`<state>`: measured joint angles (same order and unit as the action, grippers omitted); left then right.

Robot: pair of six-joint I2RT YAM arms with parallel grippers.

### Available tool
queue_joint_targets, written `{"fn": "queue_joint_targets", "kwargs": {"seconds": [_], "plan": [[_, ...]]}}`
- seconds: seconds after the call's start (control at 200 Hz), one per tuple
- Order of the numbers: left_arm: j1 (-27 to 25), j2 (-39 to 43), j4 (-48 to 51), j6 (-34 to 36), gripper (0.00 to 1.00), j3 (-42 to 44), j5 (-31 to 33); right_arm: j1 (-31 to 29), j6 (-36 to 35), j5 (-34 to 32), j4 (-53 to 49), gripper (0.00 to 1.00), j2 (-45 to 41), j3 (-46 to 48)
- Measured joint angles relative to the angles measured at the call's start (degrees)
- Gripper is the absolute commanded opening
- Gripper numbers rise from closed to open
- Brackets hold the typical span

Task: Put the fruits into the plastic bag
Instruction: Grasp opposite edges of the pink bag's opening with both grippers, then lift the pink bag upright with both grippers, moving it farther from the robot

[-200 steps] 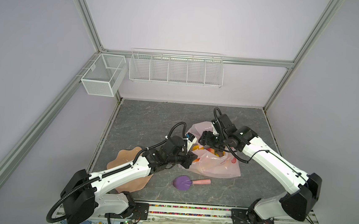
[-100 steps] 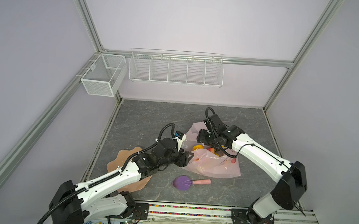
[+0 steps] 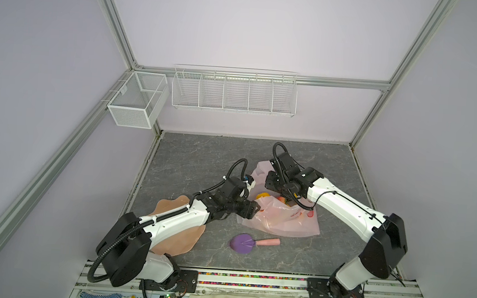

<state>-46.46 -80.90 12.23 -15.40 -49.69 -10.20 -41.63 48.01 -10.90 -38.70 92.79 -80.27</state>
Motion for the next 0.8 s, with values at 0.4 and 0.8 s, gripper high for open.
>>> {"fn": "queue_joint_targets", "kwargs": {"seconds": [0.4, 0.8], "plan": [[0.61, -11.13, 0.59, 5.29, 0.37, -7.19, -12.04, 0.2, -0.26, 0.76, -0.48, 0.27, 0.0, -0.39], [0.76, -6.29, 7.96, 6.05, 0.0, -10.84, -13.51, 3.06, 1.99, 3.48, -0.42, 0.07, -1.27, -2.6]]}}
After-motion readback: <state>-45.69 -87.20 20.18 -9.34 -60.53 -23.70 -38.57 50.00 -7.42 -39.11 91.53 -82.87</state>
